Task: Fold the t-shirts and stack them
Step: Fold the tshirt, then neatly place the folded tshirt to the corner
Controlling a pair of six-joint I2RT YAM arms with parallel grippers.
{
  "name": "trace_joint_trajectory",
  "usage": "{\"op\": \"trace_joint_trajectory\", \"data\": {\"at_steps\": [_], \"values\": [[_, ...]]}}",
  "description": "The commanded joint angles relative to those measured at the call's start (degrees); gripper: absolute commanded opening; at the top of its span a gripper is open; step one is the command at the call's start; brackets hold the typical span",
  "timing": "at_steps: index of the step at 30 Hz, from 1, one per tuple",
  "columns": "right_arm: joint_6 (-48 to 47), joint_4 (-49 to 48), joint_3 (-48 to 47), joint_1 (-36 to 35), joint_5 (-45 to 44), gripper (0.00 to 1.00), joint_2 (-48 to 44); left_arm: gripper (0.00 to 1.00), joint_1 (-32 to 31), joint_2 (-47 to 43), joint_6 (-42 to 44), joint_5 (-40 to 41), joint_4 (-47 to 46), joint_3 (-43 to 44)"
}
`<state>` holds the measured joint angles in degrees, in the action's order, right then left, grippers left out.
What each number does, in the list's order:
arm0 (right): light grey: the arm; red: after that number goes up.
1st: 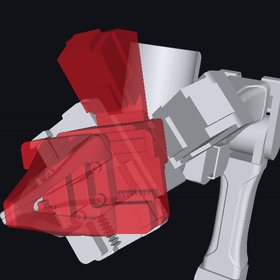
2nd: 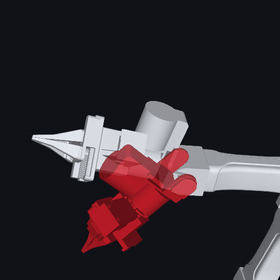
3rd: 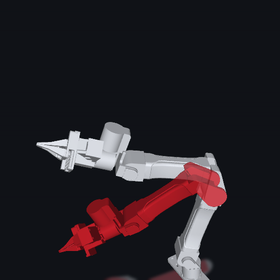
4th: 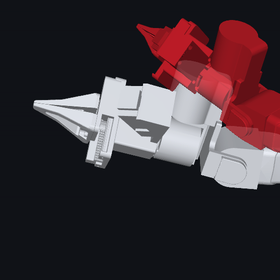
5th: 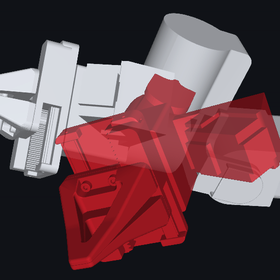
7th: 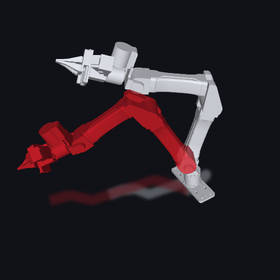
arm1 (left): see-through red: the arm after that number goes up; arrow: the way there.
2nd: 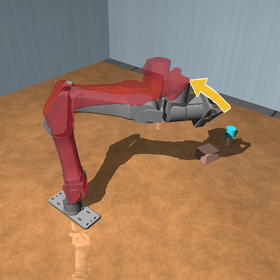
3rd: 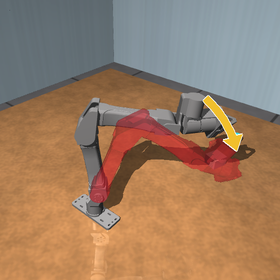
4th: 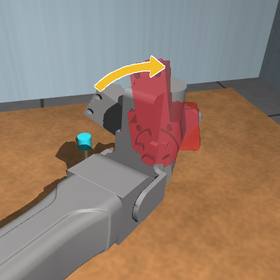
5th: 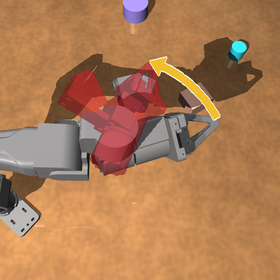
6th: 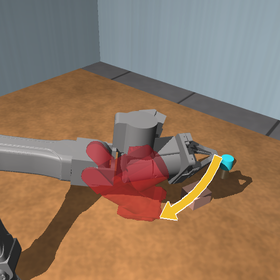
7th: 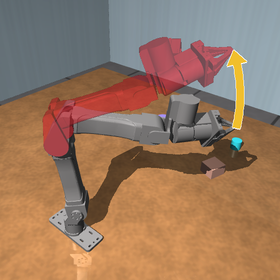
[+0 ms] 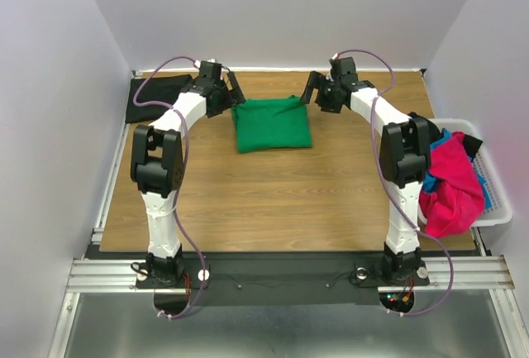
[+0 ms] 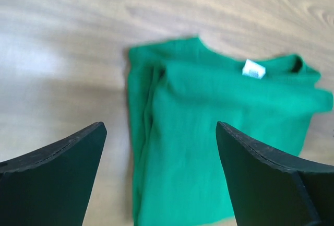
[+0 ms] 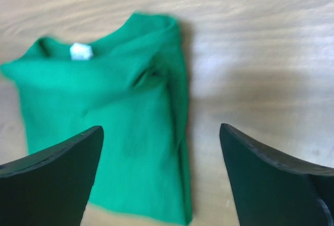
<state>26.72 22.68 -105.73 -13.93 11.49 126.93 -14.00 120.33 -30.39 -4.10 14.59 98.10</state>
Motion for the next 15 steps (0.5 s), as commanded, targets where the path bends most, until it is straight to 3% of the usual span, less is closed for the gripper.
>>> {"op": "trace_joint_trajectory", "data": {"at_steps": [1, 7, 13, 15], "values": [[-2.11, -1.5, 3.33, -0.13, 5.39, 1.0, -7.91, 0.99, 0.11, -7.12, 2.35, -2.32, -3.34, -7.81], [-2.64, -1.76, 15.19, -0.13, 6.09, 1.0, -16.88, 0.99, 0.02, -7.66, 4.46, -6.45, -7.12, -14.17], [-2.64, -2.37, 25.99, -0.13, 4.87, 1.0, -26.55, 0.98, -0.68, -0.81, 5.43, -6.54, -4.75, -7.69], [-2.64, -2.37, 28.11, -0.04, 3.38, 1.0, -30.42, 0.91, -1.47, 2.43, 6.04, -4.35, -1.78, -5.04]]}}
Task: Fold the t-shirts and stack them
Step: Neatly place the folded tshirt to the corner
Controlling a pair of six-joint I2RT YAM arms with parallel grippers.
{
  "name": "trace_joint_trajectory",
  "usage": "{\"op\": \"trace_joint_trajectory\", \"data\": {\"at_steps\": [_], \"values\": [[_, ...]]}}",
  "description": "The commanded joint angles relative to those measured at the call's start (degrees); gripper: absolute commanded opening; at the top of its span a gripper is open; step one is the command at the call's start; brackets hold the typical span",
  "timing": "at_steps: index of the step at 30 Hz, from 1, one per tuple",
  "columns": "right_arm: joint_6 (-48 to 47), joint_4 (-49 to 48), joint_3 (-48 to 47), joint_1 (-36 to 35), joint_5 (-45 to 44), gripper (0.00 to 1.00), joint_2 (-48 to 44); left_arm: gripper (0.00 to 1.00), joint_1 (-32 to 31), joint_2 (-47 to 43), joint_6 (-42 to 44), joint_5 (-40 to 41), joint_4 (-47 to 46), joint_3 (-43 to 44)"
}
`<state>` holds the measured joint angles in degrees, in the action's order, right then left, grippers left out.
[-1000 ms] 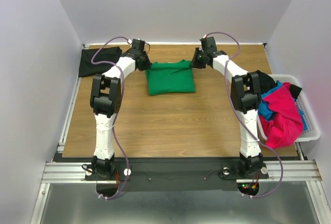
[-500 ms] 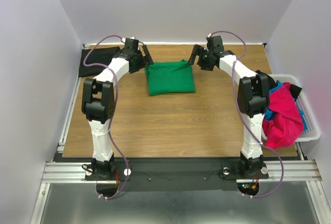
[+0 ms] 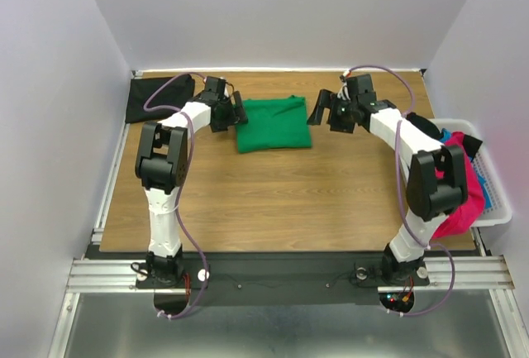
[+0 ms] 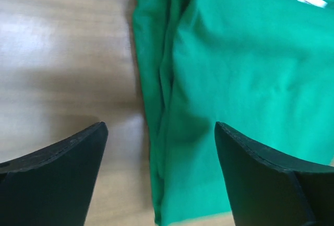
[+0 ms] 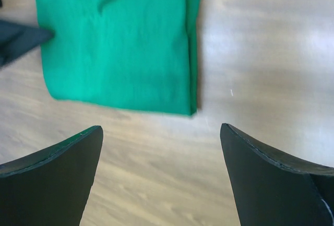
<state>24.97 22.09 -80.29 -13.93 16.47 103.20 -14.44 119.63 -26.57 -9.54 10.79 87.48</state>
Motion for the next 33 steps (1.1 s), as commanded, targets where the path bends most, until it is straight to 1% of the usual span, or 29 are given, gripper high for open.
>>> {"op": "trace_joint_trajectory", "data": {"at_steps": [1, 2, 5, 7, 10, 11, 13, 14, 16, 17, 19, 20, 22, 23, 24, 25, 26, 27, 31, 33], "values": [[-0.89, -1.78, 3.55, -0.13, -2.4, 1.0, -8.0, 0.81, -1.21, 4.19, 2.31, 1.97, 3.18, 6.72], [-0.72, -1.7, 5.13, -0.13, -3.8, 1.0, -10.36, 0.64, -1.64, 5.77, 2.74, 2.94, 4.49, 8.39], [-0.01, -1.7, 7.51, -0.13, -5.57, 1.0, -13.89, 0.56, -2.52, 7.19, 2.84, 4.96, 5.29, 8.5], [0.25, -1.7, 9.71, -0.13, -6.1, 1.0, -17.13, 0.53, -3.23, 8.16, 2.92, 7.16, 6.26, 8.49], [0.52, -1.7, 12.26, -0.04, -7.67, 1.0, -20.56, 0.43, -4.02, 8.68, 3.01, 8.04, 6.53, 7.79], [0.52, -1.7, 12.87, -0.13, -8.2, 1.0, -21.28, 0.37, -4.28, 8.69, 3.1, 8.22, 6.62, 7.88], [0.6, -1.69, 14.89, -0.13, -9.52, 1.0, -23.64, 0.14, -5.07, 9.21, 3.62, 9.1, 7.4, 9.36], [0.52, -1.7, 15.6, -0.22, -9.96, 1.0, -24.35, 0.0, -5.34, 9.56, 4.06, 12.41, 7.84, 10.24], [-0.53, -1.61, 16.65, -0.13, -12.58, 1.0, -25.41, 0.0, -6.21, 9.66, 5.99, 17.6, 8.98, 11.48], [-0.8, -1.52, 16.83, -0.13, -13.65, 1.0, -26.55, 0.0, -6.39, 9.31, 7.22, 21.72, 8.73, 11.83], [-0.98, -1.43, 17.71, -0.13, -15.67, 1.0, -27.78, 0.0, -6.39, 7.99, 10.55, 24.29, 8.29, 12.62], [-1.06, -1.52, 18.06, -0.13, -15.68, 1.0, -28.22, 0.0, -6.31, 7.55, 14.66, 25.44, 8.29, 13.93], [-1.33, -1.43, 18.59, -0.13, -16.03, 1.0, -29.1, 0.0, -6.31, 6.23, 18.81, 28.69, 8.37, 15.43], [-1.33, -1.52, 19.11, -0.04, -16.12, 1.0, -29.19, 0.0, -6.13, 5.7, 22.05, 32.01, 9.42, 17.44], [-1.24, -1.52, 19.38, -0.04, -16.12, 1.0, -29.19, 0.0, -5.96, 5.52, 23.39, 33.52, 10.21, 18.76], [-1.24, -1.43, 19.56, -0.13, -16.12, 1.0, -29.19, 0.0, -5.52, 5.35, 24.8, 34.49, 10.83, 21.13], [-1.24, -1.43, 19.73, -0.13, -16.47, 1.0, -29.19, 0.0, -5.08, 5.09, 26.03, 34.85, 11.36, 21.15], [-1.24, -1.43, 20.0, -0.13, -17.69, 1.0, -29.19, 0.0, -3.94, 4.47, 29.09, 34.85, 11.71, 22.89], [-1.15, -1.43, 20.61, -0.13, -17.7, 1.0, -29.89, 0.0, -0.69, 3.06, 34.9, 34.15, 11.19, 25.89], [-1.24, -1.52, 21.22, -0.13, -18.4, 1.0, -30.33, 0.0, 0.72, 3.24, 36.32, 33.27, 11.8, 28.6]]}}
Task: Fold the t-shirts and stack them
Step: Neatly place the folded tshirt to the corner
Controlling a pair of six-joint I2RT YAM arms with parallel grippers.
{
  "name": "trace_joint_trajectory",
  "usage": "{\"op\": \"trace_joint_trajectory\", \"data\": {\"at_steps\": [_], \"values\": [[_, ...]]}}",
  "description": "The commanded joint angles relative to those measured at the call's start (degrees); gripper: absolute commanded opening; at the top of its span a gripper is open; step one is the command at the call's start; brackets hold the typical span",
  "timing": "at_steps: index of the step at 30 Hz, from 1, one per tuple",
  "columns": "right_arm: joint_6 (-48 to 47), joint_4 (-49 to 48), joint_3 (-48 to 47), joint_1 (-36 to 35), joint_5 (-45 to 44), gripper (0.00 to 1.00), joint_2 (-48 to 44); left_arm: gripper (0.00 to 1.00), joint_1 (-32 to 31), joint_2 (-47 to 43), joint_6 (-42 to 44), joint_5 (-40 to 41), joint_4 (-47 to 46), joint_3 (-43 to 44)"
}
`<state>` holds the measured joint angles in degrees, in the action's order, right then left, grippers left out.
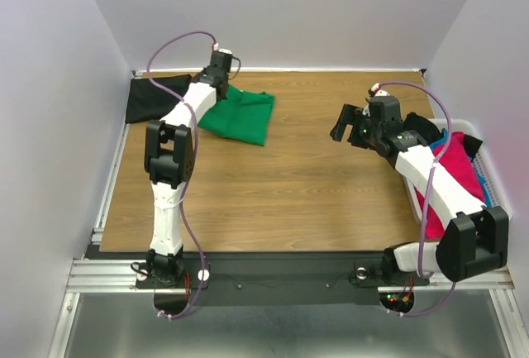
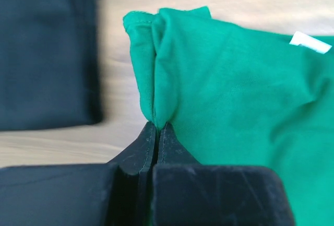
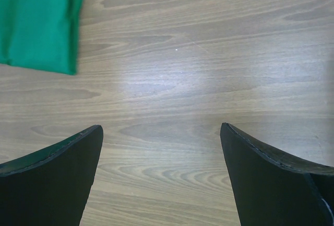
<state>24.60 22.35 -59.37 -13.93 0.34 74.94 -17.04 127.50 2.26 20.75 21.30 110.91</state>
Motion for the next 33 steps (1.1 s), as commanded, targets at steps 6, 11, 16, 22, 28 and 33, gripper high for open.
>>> {"op": "trace_joint_trajectory", "data": {"at_steps": [6, 11, 16, 22, 28, 33], "values": [[-1.31, -1.69, 0.75, -0.13, -6.57, 1.0, -2.78, 0.0, 7.45, -2.09, 14.6, 2.88, 2.69, 11.42], [-1.13, -1.69, 0.75, -0.13, -7.28, 1.0, -2.6, 0.0, 8.95, -1.2, 18.65, 5.35, 3.31, 16.26], [-1.13, -1.69, 0.66, -0.04, -8.25, 1.0, -1.29, 0.0, 9.3, -3.31, 19.45, 5.45, 2.26, 17.41], [-1.31, -1.69, 0.58, -0.13, -7.72, 1.0, -0.58, 0.0, 9.3, -5.6, 18.75, 5.88, 2.61, 17.76], [-1.4, -1.69, 0.66, -0.13, -7.2, 1.0, -0.67, 0.0, 9.3, -8.58, 18.57, 5.44, 2.08, 18.55], [-1.4, -1.78, 0.75, -0.13, -7.02, 1.0, -0.93, 0.0, 9.3, -10.25, 19.62, 5.7, 1.29, 19.16]]}}
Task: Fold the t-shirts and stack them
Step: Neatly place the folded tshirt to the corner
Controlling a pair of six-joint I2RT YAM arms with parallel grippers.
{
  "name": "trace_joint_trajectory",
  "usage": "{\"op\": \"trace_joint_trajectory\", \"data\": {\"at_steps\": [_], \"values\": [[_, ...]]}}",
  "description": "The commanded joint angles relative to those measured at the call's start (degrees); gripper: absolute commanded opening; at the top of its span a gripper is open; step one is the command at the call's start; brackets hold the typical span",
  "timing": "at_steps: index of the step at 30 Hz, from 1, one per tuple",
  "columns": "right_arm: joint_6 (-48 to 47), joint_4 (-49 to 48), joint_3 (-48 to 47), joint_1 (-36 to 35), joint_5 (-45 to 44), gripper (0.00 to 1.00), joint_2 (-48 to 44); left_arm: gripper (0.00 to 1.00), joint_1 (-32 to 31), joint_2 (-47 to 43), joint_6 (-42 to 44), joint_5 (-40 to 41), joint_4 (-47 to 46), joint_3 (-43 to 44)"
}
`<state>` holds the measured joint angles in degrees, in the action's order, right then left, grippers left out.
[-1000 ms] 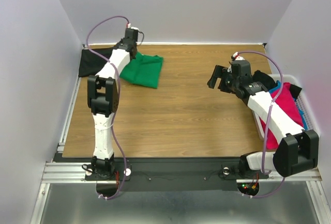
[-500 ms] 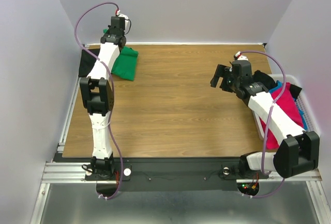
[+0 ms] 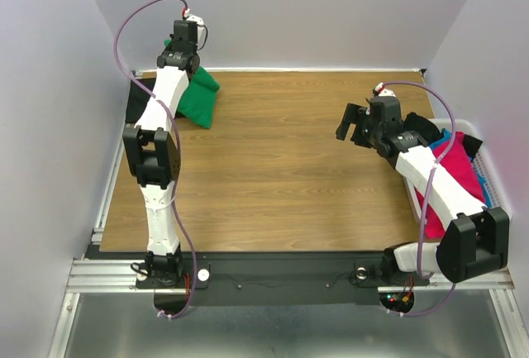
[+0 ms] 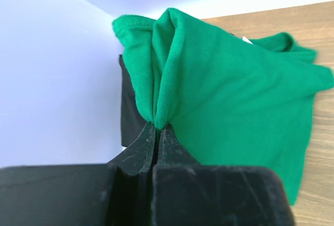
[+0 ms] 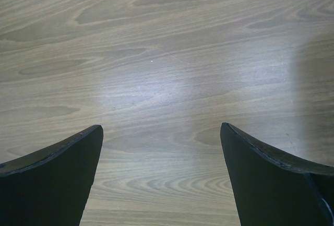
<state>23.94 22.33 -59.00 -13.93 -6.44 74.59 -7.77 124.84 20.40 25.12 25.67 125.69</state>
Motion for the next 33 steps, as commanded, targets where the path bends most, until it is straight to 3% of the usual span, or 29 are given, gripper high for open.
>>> {"op": "trace_joint_trajectory", "data": {"at_steps": [1, 14, 33], "values": [[-0.74, -1.67, 0.38, -0.04, -0.33, 1.0, -0.67, 0.0, 0.04, -7.68, 1.66, 1.42, -3.34, 4.39], [-0.83, -1.67, 0.2, -0.13, -0.51, 1.0, 0.91, 0.0, 1.44, -3.38, 3.94, 2.12, -6.77, 4.21], [-0.92, -1.76, -0.15, -0.13, -1.91, 1.0, 2.23, 0.0, 13.3, 9.46, -2.47, -5.08, -13.01, 9.58]]}}
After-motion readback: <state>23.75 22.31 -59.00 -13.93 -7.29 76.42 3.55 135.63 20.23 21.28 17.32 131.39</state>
